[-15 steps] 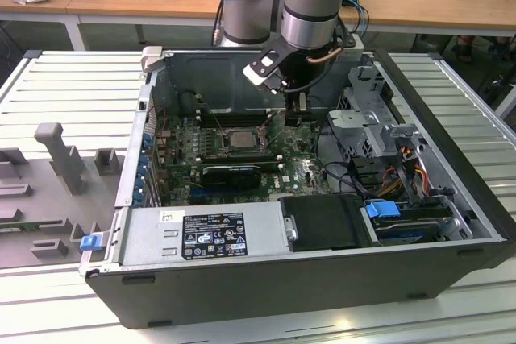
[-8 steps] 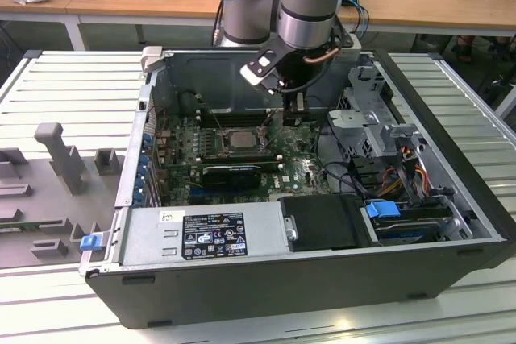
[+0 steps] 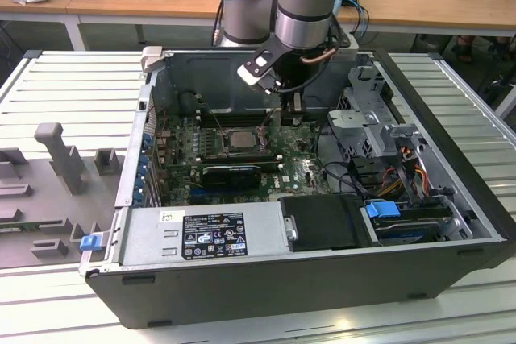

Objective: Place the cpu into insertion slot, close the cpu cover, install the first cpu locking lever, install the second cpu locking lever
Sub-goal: 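Close the cpu cover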

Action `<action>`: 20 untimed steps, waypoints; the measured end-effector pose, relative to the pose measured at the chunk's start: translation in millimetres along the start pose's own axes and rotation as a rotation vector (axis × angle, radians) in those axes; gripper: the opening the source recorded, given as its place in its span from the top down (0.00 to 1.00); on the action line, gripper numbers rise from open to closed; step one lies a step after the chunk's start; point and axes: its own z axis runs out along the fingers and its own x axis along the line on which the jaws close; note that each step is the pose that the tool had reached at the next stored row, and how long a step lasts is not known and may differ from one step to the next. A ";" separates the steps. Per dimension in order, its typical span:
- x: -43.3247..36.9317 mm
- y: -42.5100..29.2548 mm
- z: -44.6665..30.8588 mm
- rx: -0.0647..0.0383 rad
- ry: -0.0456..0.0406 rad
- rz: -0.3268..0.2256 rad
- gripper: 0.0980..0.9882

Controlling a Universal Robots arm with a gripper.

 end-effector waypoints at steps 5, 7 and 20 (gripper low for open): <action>-0.1 -3.5 -0.1 0.000 0.0000 0.000 0.99; -0.1 -4.1 -0.1 0.000 0.0000 0.000 0.99; -0.3 -10.8 -0.3 0.000 0.0000 0.000 0.99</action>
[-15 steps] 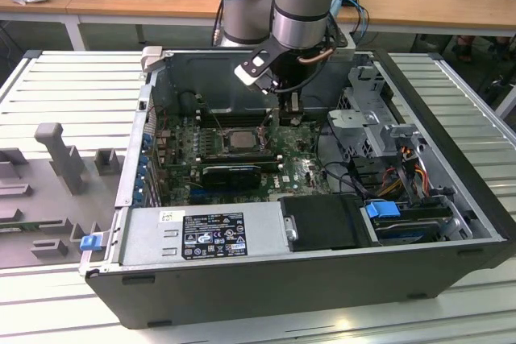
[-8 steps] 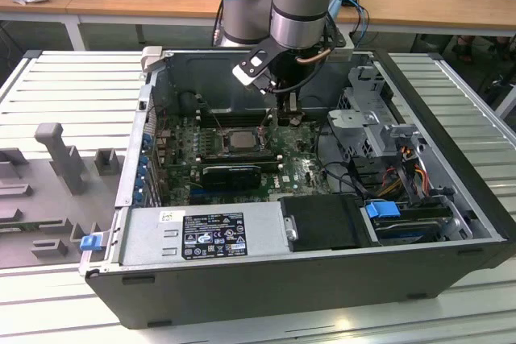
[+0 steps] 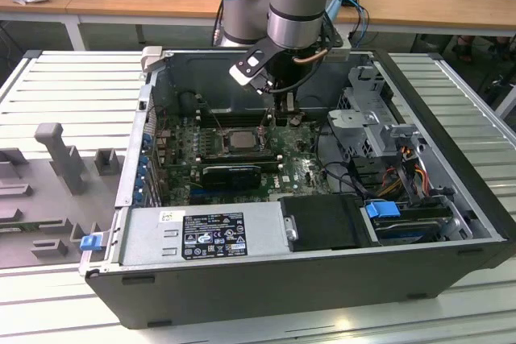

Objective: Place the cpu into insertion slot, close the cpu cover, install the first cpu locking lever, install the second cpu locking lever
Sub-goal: 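Close the cpu cover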

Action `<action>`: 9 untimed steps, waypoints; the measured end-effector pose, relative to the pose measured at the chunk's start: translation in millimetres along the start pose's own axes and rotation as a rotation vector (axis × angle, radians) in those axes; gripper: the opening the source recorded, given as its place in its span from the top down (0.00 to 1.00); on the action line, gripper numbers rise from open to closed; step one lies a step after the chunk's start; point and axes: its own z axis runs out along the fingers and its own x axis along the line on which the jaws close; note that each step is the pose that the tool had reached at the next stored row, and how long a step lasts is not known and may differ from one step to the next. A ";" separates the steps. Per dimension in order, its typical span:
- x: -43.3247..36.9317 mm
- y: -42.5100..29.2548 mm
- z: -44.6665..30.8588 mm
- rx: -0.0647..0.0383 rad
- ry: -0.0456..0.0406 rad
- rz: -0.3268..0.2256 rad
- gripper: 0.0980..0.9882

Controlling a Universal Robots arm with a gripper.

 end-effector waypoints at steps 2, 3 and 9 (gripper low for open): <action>0.0 -0.7 0.0 0.000 0.0000 0.000 0.99; 0.0 -1.0 0.0 0.000 0.0000 0.000 0.99; -0.1 -3.2 -0.1 0.000 0.0001 0.000 0.99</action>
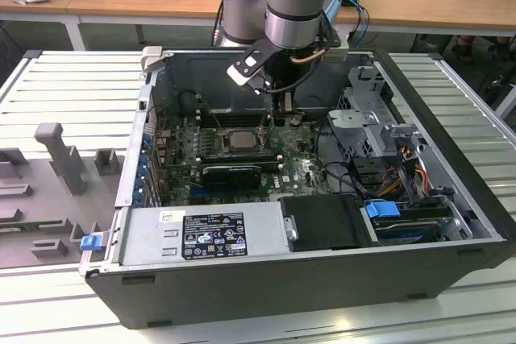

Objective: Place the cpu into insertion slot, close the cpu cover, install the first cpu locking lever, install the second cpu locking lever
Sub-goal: 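Close the cpu cover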

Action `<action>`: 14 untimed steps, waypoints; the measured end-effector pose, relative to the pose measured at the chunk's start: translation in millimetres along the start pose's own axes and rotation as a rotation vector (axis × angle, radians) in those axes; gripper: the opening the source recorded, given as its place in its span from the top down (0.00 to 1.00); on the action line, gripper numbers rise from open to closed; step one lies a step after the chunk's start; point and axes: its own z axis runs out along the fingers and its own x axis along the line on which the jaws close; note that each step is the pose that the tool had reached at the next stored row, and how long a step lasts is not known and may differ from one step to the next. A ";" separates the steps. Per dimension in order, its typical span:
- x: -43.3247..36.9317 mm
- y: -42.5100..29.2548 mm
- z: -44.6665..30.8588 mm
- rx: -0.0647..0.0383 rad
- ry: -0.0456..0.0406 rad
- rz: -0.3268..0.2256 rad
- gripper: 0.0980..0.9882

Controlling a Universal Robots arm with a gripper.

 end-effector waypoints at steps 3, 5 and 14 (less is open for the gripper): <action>0.0 -1.0 0.0 0.000 0.0000 0.000 0.99; -0.1 -1.7 -0.1 0.000 0.0000 0.000 0.99; -0.1 -4.0 -0.1 0.000 0.0000 0.000 0.99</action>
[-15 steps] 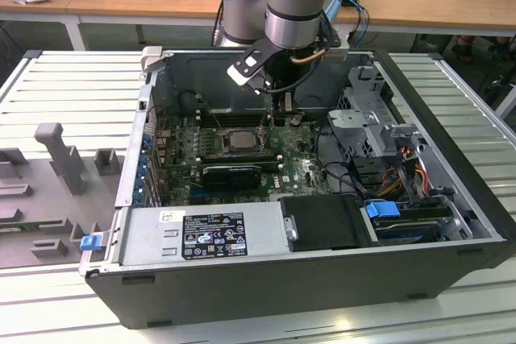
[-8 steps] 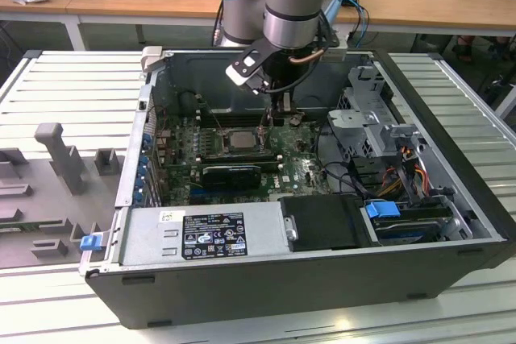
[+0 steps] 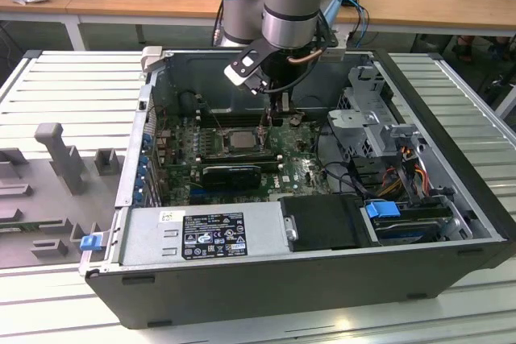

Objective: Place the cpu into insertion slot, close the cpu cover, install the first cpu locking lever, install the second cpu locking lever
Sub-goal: 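Close the cpu cover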

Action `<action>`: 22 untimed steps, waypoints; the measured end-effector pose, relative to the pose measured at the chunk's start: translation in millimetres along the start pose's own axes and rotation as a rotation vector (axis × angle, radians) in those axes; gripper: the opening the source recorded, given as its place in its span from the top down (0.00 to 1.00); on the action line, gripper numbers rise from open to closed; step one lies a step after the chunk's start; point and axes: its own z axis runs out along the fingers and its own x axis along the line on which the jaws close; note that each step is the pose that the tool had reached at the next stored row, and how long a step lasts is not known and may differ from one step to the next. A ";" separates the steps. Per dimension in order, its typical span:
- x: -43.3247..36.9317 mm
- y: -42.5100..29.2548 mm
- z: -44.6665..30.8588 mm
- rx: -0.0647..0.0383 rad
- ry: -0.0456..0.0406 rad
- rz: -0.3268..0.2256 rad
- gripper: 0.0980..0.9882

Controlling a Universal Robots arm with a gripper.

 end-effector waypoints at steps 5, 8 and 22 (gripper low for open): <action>0.0 -0.8 0.0 0.000 0.0000 0.000 0.99; 0.0 -1.4 0.0 0.000 0.0000 0.000 0.99; -0.1 -3.4 -0.1 0.000 0.0000 0.000 0.99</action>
